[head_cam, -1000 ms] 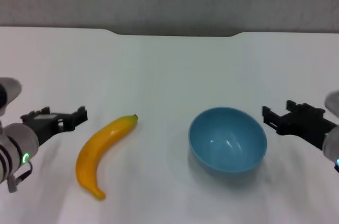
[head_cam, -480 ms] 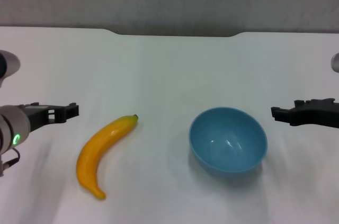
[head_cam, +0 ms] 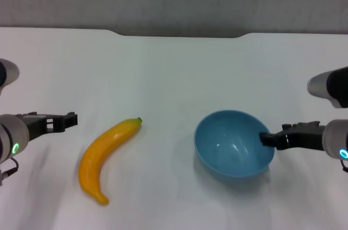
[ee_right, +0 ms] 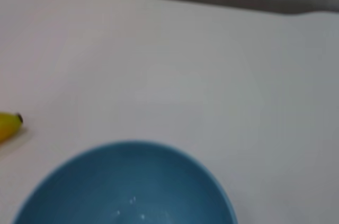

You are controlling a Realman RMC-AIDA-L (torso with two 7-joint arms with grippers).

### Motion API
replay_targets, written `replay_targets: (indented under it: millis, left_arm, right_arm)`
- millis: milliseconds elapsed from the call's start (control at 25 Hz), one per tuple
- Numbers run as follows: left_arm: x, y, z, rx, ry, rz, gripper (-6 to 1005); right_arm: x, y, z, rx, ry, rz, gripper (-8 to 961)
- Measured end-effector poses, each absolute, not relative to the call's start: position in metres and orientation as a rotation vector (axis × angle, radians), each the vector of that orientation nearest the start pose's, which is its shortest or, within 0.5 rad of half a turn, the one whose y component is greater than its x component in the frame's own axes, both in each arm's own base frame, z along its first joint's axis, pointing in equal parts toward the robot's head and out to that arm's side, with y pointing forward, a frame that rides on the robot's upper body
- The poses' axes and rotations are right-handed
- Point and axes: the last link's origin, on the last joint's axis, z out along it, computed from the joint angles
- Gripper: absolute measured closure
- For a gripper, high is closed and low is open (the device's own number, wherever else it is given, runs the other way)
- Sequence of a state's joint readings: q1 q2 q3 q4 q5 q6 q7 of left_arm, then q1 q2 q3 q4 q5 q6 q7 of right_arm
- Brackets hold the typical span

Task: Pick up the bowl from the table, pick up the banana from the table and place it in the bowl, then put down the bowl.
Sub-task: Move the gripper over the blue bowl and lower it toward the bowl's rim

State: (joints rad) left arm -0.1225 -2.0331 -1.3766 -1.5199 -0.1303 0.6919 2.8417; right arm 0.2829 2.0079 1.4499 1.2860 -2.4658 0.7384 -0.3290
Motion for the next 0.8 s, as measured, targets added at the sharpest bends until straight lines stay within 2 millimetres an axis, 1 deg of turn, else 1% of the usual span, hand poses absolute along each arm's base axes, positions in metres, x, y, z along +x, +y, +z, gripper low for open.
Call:
replay_targets:
  millis: [240,440,640,800]
  left_arm:
    - [-0.258,0.341,0.009,-1.767,-1.143,-0.076,119]
    - [-0.257,0.341,0.007,-1.774,-1.139,-0.077,120]
    - [-0.255,0.340,0.004,-1.787,-1.130,-0.073,120]
    - [-0.256,0.340,0.002,-1.788,-1.131,-0.074,120]
  right_arm:
    - [0.260,0.356,-0.030,-2.157,1.083,-0.011,321]
    - [0.262,0.356,-0.031,-2.143,1.067,0.010,323]
    - [0.263,0.352,-0.043,-2.157,1.043,0.013,325]
    - [0.267,0.350,-0.048,-2.157,1.047,0.004,327]
